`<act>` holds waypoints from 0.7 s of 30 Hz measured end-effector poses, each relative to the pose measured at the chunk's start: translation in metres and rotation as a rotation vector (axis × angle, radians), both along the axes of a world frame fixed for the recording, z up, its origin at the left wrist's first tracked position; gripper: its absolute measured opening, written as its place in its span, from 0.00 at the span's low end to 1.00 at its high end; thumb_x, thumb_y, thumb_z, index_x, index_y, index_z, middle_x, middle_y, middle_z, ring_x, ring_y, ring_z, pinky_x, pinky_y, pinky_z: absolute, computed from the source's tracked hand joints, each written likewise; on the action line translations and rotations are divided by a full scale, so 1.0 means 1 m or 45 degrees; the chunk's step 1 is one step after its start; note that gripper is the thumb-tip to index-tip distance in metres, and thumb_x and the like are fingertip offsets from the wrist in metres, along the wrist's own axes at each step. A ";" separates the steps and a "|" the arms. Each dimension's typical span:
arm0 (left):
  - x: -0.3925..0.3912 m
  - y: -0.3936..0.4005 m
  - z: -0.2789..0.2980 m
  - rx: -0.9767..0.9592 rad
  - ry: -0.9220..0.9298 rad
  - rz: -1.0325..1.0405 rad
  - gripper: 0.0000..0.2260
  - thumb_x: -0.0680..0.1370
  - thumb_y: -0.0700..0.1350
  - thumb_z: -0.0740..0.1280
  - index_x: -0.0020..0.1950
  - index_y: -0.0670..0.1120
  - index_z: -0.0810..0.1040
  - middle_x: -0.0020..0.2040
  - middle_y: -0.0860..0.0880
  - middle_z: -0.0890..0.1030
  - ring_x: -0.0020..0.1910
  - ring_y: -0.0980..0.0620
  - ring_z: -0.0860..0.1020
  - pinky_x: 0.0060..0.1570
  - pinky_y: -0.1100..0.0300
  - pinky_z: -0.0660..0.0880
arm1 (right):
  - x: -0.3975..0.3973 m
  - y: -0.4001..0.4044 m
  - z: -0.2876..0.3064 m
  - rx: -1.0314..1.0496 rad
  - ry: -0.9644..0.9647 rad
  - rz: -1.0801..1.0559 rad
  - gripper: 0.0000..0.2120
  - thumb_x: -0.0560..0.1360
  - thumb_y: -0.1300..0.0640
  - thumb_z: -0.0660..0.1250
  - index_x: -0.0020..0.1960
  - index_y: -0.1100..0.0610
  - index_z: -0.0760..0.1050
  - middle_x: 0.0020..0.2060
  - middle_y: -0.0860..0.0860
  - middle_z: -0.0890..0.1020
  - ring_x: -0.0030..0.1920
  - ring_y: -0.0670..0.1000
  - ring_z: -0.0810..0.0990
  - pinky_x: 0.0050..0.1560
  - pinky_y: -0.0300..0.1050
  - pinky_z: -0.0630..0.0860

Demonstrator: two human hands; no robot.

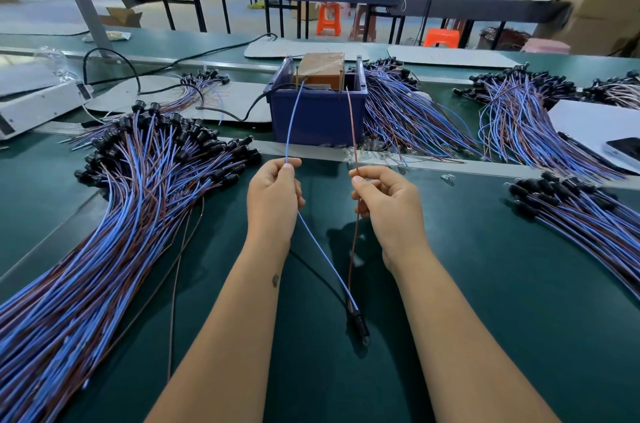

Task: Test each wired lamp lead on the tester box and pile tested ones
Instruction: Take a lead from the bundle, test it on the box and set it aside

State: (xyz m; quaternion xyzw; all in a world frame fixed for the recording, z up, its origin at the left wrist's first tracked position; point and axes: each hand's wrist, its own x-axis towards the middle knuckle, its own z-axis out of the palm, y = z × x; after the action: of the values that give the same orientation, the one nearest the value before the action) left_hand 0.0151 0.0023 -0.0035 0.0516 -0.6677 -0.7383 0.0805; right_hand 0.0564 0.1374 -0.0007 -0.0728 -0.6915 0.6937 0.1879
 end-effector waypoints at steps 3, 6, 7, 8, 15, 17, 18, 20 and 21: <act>0.000 0.000 0.000 -0.001 -0.003 0.003 0.11 0.83 0.42 0.57 0.48 0.50 0.79 0.24 0.57 0.71 0.24 0.60 0.70 0.27 0.68 0.71 | 0.000 0.000 0.000 0.003 0.004 0.016 0.09 0.77 0.62 0.67 0.43 0.50 0.81 0.29 0.45 0.78 0.32 0.43 0.75 0.34 0.34 0.74; 0.000 0.000 0.001 -0.007 -0.016 0.011 0.11 0.83 0.42 0.57 0.48 0.50 0.79 0.24 0.57 0.71 0.25 0.59 0.70 0.27 0.68 0.71 | 0.001 0.000 -0.001 0.010 0.012 0.033 0.10 0.77 0.62 0.67 0.43 0.49 0.82 0.29 0.46 0.77 0.32 0.42 0.76 0.34 0.33 0.74; 0.000 0.000 0.001 -0.011 -0.018 0.014 0.11 0.83 0.42 0.57 0.48 0.50 0.79 0.24 0.57 0.72 0.25 0.59 0.70 0.26 0.68 0.71 | 0.001 0.000 -0.001 0.011 0.012 0.036 0.10 0.77 0.62 0.67 0.43 0.49 0.82 0.29 0.46 0.77 0.32 0.41 0.76 0.34 0.32 0.74; 0.000 0.000 0.001 -0.013 -0.021 0.016 0.11 0.83 0.42 0.57 0.48 0.50 0.79 0.24 0.57 0.72 0.24 0.59 0.70 0.26 0.68 0.71 | 0.001 0.000 -0.001 0.011 0.012 0.038 0.10 0.77 0.62 0.68 0.43 0.49 0.82 0.29 0.46 0.77 0.32 0.41 0.76 0.34 0.32 0.73; -0.001 0.000 0.001 0.011 -0.028 0.024 0.11 0.83 0.41 0.58 0.48 0.48 0.79 0.23 0.57 0.72 0.24 0.60 0.70 0.27 0.68 0.71 | -0.001 0.001 -0.002 0.017 0.001 0.038 0.10 0.77 0.61 0.67 0.43 0.48 0.82 0.29 0.46 0.78 0.32 0.42 0.75 0.33 0.32 0.73; 0.000 0.000 0.001 0.017 -0.027 0.027 0.11 0.83 0.41 0.58 0.48 0.48 0.79 0.23 0.57 0.72 0.24 0.60 0.71 0.27 0.68 0.72 | -0.001 0.001 -0.002 0.010 0.003 0.028 0.10 0.77 0.61 0.67 0.43 0.48 0.82 0.30 0.47 0.78 0.31 0.43 0.75 0.33 0.33 0.73; 0.000 0.000 0.002 0.010 -0.025 0.031 0.11 0.83 0.41 0.58 0.48 0.49 0.79 0.23 0.57 0.72 0.24 0.60 0.71 0.26 0.68 0.71 | 0.000 0.001 -0.002 0.006 0.001 0.021 0.10 0.77 0.61 0.67 0.43 0.48 0.82 0.30 0.47 0.77 0.31 0.43 0.74 0.33 0.33 0.74; 0.000 0.000 0.002 -0.011 -0.023 0.043 0.11 0.83 0.41 0.58 0.48 0.50 0.79 0.24 0.56 0.73 0.25 0.59 0.71 0.25 0.69 0.70 | 0.000 0.001 -0.003 0.003 -0.007 0.004 0.10 0.77 0.61 0.67 0.42 0.48 0.82 0.30 0.48 0.77 0.30 0.44 0.74 0.33 0.34 0.74; 0.000 -0.001 0.003 -0.016 -0.022 0.047 0.11 0.83 0.41 0.58 0.48 0.50 0.79 0.24 0.56 0.73 0.25 0.58 0.71 0.25 0.69 0.69 | 0.000 0.001 -0.003 0.004 -0.009 -0.002 0.10 0.77 0.61 0.67 0.42 0.48 0.82 0.30 0.47 0.77 0.30 0.44 0.74 0.33 0.35 0.74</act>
State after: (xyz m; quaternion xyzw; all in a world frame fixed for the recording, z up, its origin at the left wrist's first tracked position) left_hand 0.0153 0.0018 -0.0008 0.0699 -0.6720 -0.7319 0.0888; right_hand 0.0561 0.1385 -0.0033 -0.0756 -0.6930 0.6923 0.1863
